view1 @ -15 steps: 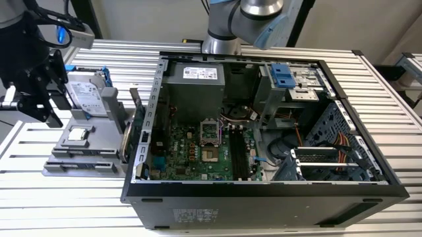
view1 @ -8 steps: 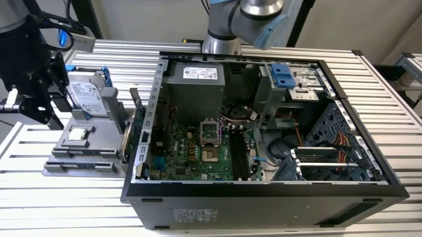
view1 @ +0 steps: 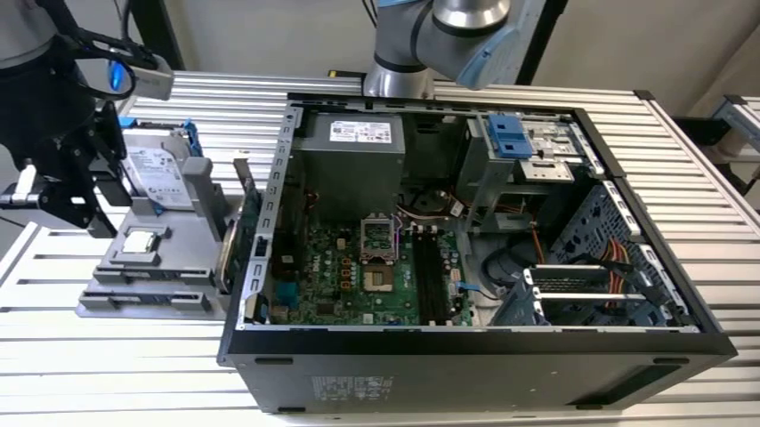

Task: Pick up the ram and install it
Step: 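Pick up the ram and move it above insertion slot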

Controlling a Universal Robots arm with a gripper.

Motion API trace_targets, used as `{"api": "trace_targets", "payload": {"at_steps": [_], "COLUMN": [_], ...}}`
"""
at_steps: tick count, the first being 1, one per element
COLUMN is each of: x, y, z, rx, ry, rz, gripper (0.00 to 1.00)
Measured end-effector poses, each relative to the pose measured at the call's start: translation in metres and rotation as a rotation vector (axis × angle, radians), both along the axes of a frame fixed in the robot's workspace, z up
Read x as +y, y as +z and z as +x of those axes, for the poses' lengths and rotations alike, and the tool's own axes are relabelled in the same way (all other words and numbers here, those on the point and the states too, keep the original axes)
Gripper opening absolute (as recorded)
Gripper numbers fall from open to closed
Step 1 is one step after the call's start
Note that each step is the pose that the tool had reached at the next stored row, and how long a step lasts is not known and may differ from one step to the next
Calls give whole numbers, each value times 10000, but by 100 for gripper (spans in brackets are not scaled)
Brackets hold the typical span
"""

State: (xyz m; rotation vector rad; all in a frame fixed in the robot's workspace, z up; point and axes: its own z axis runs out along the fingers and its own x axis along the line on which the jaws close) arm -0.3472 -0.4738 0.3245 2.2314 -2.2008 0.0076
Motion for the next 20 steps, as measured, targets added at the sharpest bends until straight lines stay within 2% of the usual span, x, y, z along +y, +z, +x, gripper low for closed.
{"api": "trace_targets", "payload": {"at_steps": [20], "x": [2], "y": [-141], "z": [0], "rx": [2], "ry": [0], "rz": [-191], "gripper": [100]}}
